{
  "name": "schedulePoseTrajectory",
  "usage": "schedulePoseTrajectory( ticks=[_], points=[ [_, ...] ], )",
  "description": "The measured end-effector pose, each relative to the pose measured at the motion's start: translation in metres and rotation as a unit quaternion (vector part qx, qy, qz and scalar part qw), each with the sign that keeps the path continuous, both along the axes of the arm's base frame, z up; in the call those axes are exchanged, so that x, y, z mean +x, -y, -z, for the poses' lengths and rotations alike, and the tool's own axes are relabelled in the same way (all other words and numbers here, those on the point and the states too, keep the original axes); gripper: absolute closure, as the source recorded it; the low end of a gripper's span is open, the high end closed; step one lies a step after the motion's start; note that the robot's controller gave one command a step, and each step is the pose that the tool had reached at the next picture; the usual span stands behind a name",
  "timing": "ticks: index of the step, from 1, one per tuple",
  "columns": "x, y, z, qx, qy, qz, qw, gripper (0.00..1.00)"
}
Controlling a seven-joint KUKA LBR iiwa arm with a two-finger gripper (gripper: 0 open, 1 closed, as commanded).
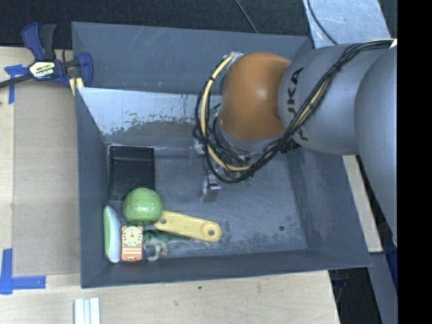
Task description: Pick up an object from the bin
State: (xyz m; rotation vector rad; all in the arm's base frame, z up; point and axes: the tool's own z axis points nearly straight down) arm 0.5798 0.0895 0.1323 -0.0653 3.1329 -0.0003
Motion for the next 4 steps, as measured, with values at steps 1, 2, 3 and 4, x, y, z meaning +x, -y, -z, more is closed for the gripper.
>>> schedulePoseTrajectory(
  ticks=[1,2,3,4],
  points=[
    [-0.032,-0.097,0.033,0.001,-0.0053,-0.194,0.9809,0.0],
    [-0.077,-0.053,0.06,0.001,0.0034,0.036,0.9993,0.0],
    [-0.021,-0.114,0.058,-0.003,0.0031,-0.299,0.9542,1.0],
    [-0.021,-0.114,0.058,-0.003,0.0033,-0.298,0.9545,1.0]
  ],
)
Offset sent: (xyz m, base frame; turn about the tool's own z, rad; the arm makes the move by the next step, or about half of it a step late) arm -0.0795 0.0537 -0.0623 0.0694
